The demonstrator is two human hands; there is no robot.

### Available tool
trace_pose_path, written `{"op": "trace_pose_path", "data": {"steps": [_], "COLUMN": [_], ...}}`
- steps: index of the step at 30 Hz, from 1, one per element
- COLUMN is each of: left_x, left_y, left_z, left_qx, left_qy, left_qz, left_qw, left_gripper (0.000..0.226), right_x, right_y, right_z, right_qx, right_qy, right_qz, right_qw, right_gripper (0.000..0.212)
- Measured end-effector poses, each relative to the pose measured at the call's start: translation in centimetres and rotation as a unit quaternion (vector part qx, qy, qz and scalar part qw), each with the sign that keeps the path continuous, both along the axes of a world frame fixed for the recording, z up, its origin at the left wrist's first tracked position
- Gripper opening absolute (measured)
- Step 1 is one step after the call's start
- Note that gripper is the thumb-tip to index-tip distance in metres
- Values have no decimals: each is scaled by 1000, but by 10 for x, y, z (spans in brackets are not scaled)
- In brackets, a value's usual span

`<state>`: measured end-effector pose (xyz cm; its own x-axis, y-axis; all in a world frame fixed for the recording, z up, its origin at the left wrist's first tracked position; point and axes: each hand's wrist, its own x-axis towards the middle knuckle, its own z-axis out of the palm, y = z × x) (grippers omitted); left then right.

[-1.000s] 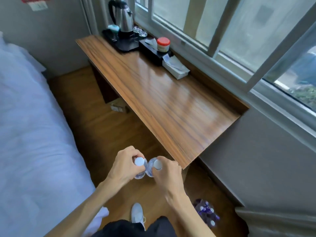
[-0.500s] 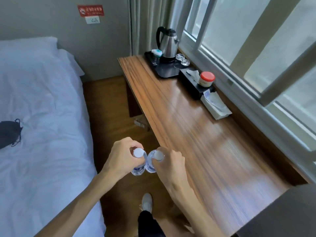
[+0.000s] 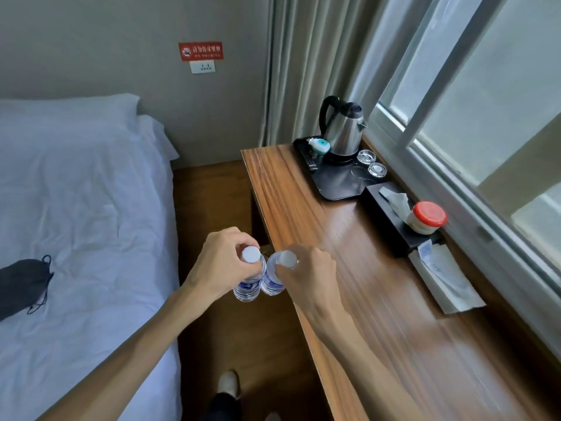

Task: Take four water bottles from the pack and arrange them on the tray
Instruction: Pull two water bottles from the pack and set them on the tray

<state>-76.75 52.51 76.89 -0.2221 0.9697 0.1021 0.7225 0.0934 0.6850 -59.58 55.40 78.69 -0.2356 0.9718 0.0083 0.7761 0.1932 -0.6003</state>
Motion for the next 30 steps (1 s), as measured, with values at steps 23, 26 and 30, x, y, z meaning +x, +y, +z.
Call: {"op": "trace_pose_path", "data": {"steps": [23, 26, 30], "left_x": [-132, -129, -125], "left_y": [337, 370, 409], "left_z": [22, 19, 14], "left_qx": [30, 39, 39], "left_qy": [-1, -5, -13], "left_qz": [-250, -283, -332], "left_qw": [968, 958, 942], "left_gripper": [25, 24, 24], "right_x": [-135, -137, -142], "right_y": [263, 281, 303], "right_z": [-7, -12, -13], "right_qx": [23, 40, 49], "right_qy": [12, 13, -16], "right_qz": [-254, -286, -333], "right_qw": [967, 957, 941], "right_gripper": [12, 14, 18]}}
